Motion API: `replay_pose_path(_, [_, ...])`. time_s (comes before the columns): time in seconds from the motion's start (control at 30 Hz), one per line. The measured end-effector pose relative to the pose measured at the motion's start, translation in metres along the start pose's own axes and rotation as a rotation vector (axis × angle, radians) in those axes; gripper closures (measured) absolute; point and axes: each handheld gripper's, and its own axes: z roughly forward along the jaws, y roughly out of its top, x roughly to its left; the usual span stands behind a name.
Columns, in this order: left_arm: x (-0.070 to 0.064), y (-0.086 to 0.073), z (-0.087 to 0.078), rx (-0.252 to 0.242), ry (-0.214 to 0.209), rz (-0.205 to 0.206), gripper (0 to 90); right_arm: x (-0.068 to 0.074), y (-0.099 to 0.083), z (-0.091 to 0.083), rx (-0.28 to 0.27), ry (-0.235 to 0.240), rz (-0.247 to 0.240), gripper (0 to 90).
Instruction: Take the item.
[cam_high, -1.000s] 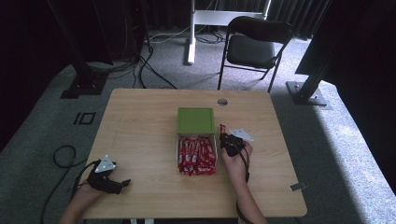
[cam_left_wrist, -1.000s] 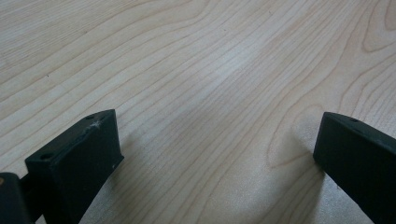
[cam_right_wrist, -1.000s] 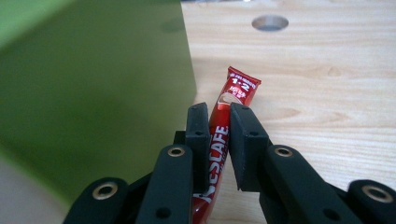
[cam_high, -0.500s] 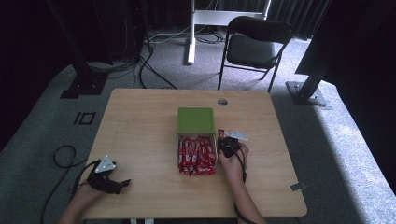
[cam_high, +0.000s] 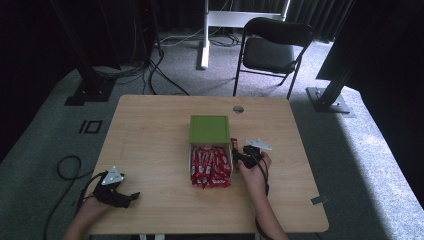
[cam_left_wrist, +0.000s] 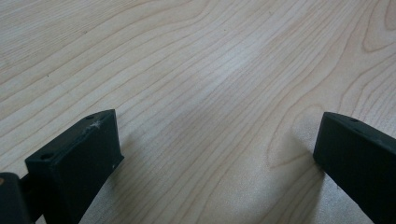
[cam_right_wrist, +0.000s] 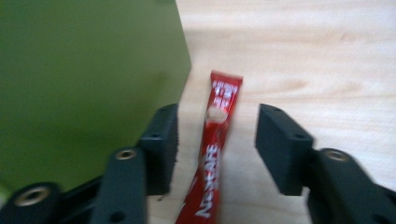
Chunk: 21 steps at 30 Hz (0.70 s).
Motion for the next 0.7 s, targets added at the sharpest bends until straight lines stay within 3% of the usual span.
replay_pose_path(0.07, [0.0,0.0,0.0,0.0,0.0,0.0,1.5,-0.003,0.003,-0.005,-0.025,0.006,-0.013,38.0])
replay_pose_path(0.13, [0.0,0.0,0.0,0.0,0.0,0.0,1.5,-0.006,0.006,-0.011,-0.032,0.027,0.012,35.5])
replay_pose_path(0.37, [0.0,0.0,0.0,0.0,0.0,0.0,1.5,-0.013,0.015,-0.031,-0.064,0.035,-0.055,27.2])
replay_pose_path(0.43, [0.0,0.0,0.0,0.0,0.0,0.0,1.5,-0.016,0.015,-0.037,-0.068,0.057,-0.023,21.8])
replay_pose_path(0.5, [0.0,0.0,0.0,0.0,0.0,0.0,1.5,-0.021,0.014,-0.043,-0.013,0.081,-0.132,19.2])
replay_pose_path(0.7, [0.0,0.0,0.0,0.0,0.0,-0.002,1.5,-0.027,0.009,-0.053,-0.005,0.084,-0.174,18.9])
